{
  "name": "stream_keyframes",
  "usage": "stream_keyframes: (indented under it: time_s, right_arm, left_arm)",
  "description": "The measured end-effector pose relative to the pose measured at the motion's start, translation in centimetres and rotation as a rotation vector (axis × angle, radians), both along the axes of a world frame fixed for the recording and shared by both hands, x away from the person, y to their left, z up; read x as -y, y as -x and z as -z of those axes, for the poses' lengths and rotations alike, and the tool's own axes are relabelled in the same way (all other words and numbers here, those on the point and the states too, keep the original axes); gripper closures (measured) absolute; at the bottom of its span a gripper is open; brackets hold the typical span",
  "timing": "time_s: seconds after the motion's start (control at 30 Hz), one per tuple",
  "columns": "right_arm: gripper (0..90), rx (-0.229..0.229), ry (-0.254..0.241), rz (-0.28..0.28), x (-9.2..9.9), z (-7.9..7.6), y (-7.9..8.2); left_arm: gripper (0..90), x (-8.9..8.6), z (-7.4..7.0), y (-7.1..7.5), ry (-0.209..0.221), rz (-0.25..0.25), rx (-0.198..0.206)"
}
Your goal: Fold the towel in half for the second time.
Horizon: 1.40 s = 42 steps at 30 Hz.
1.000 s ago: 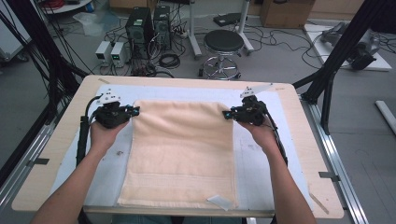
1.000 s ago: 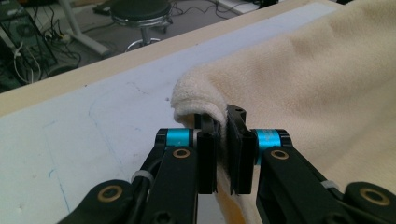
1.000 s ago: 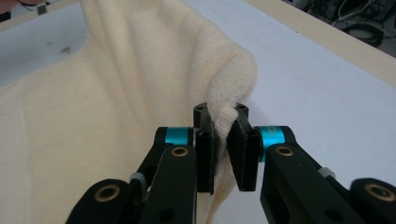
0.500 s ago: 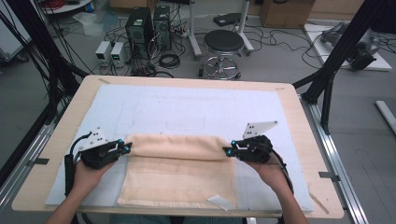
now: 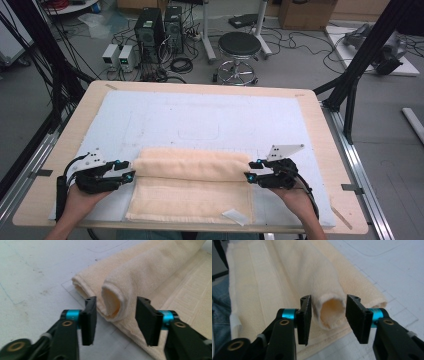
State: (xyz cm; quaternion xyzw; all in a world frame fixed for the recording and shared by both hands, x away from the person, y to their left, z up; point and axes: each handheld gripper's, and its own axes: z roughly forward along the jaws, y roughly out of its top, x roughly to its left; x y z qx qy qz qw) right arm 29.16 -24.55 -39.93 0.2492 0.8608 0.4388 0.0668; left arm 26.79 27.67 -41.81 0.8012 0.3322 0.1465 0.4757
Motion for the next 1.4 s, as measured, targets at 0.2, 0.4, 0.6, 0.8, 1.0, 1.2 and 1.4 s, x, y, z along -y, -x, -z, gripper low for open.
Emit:
stream_keyframes:
  time_s: [0.2, 0.4, 0.6, 0.8, 1.0, 1.2, 1.4]
  right_arm:
    - [41.1, 0.032, 0.016, -0.026, -1.1, -0.2, -0.4]
    - [62.5, 0.0, 0.041, -0.114, -2.2, 0.4, -0.7]
    - [82.6, 0.0, -0.004, -0.158, -1.6, -0.4, -0.2]
    - [82.6, 0.05, -0.035, -0.179, -0.9, -3.1, 1.3]
    - [77.3, 0.026, -0.025, -0.246, -0.5, -3.0, 3.6]
    - [62.0, -0.021, -0.107, -0.279, 0.5, -2.2, 4.9]
    - [55.1, -0.015, -0.044, -0.282, -1.2, -1.8, 3.8]
  left_arm:
    - [39.5, 1.1, -0.3, -1.2, -0.004, 0.054, -0.011]
    - [70.5, 1.9, 0.1, -0.9, -0.021, 0.134, -0.038]
    - [82.8, 1.6, -1.0, 0.2, -0.015, 0.148, -0.007]
    - [82.8, 1.8, -2.8, 1.9, -0.005, 0.181, 0.046]
    - [77.1, 1.7, -2.1, 4.5, -0.018, 0.236, 0.023]
    - [58.7, 0.9, -2.0, 5.1, 0.004, 0.254, -0.014]
    - [52.0, 2.1, -1.6, 4.6, -0.012, 0.285, -0.007]
